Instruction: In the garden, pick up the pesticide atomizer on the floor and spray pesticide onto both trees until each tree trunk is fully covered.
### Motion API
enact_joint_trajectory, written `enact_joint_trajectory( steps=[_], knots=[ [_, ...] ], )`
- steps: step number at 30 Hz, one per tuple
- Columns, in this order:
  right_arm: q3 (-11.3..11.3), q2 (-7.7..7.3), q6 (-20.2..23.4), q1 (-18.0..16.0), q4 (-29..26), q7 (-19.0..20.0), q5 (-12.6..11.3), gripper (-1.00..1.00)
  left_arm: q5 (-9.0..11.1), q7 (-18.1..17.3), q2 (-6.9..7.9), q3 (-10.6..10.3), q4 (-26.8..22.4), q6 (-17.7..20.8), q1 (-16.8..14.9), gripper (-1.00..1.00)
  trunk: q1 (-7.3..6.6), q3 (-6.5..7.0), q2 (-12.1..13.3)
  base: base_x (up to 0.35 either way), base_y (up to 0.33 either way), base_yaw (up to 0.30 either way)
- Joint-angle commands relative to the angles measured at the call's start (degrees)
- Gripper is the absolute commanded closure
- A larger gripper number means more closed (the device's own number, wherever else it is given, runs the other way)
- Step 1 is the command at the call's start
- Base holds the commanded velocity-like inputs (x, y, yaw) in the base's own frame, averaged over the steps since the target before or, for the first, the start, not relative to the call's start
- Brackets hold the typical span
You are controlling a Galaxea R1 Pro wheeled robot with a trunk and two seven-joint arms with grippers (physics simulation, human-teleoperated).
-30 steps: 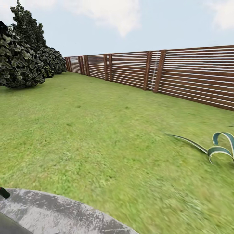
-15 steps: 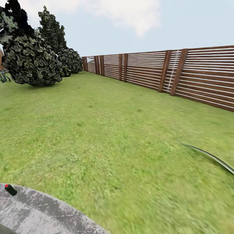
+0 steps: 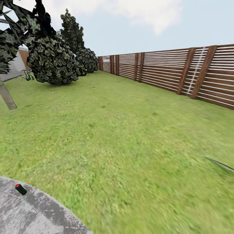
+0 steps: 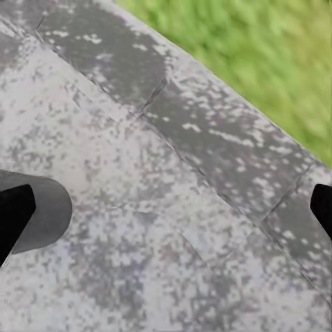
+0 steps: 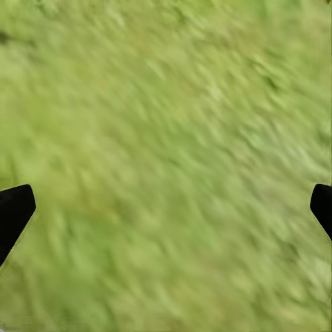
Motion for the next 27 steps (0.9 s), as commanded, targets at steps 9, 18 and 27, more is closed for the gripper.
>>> enact_joint_trajectory(
  steps=[9,18,27],
  knots=[
    [0.00,0.00,-0.16,-0.01,0.02,-0.15,0.06,-1.00,0.08,0.15,0.00,-0.14,0.08,-0.20,-0.05,-1.00,0.03,-0.05,-0.02,0.339,-0.032,0.269],
    [0.01,0.00,-0.16,-0.01,0.02,-0.15,0.06,-1.00,0.08,0.15,0.00,-0.14,0.08,-0.20,-0.05,-1.00,0.03,-0.05,-0.02,0.330,-0.100,0.273],
    [0.01,0.00,-0.16,-0.01,0.02,-0.15,0.06,-1.00,0.08,0.15,0.00,-0.15,0.08,-0.20,-0.05,-1.00,0.03,-0.05,-0.02,0.288,-0.158,0.274]
  ],
)
